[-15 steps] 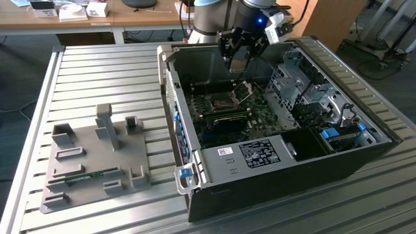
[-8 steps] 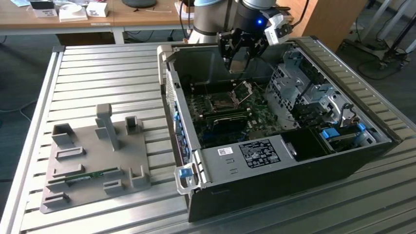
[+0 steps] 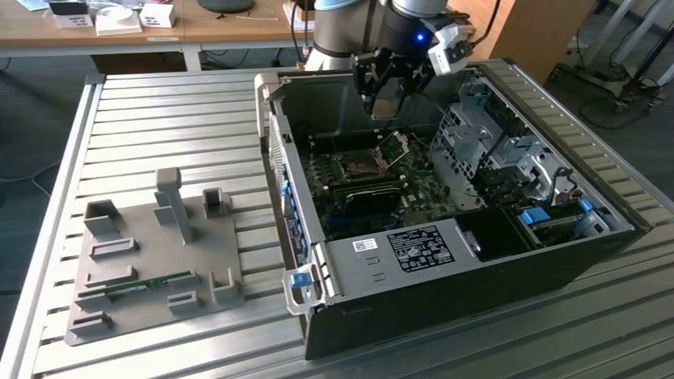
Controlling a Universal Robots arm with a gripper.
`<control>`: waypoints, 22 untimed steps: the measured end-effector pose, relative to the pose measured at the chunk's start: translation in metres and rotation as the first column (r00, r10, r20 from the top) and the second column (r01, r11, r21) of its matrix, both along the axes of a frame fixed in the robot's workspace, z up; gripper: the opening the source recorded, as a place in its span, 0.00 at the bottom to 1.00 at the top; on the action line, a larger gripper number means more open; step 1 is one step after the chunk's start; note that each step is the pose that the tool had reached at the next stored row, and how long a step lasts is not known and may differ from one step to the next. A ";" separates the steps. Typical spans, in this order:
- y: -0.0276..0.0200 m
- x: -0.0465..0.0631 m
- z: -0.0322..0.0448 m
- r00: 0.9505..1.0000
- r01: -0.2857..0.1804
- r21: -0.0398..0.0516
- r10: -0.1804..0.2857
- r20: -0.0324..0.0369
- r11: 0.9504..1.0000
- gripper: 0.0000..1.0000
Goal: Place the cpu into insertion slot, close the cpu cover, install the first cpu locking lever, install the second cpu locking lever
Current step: 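Place the cpu into insertion slot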
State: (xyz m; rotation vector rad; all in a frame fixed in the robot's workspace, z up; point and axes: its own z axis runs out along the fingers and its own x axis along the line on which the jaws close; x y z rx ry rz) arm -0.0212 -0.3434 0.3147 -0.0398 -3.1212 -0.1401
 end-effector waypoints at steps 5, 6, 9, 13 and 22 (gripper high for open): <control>0.0000 0.000 -0.0051 1.000 0.000 0.000 0.000 0.000 1.000 0.54; 0.0000 0.000 -0.0053 1.000 0.000 0.000 0.000 0.000 1.000 0.54; 0.0000 0.000 -0.0059 1.000 0.000 0.000 0.000 0.000 1.000 0.54; 0.0000 0.000 -0.0078 1.000 0.000 0.000 0.000 0.000 1.000 0.54; -0.0001 -0.003 -0.0156 1.000 0.000 -0.001 0.000 0.000 1.000 0.54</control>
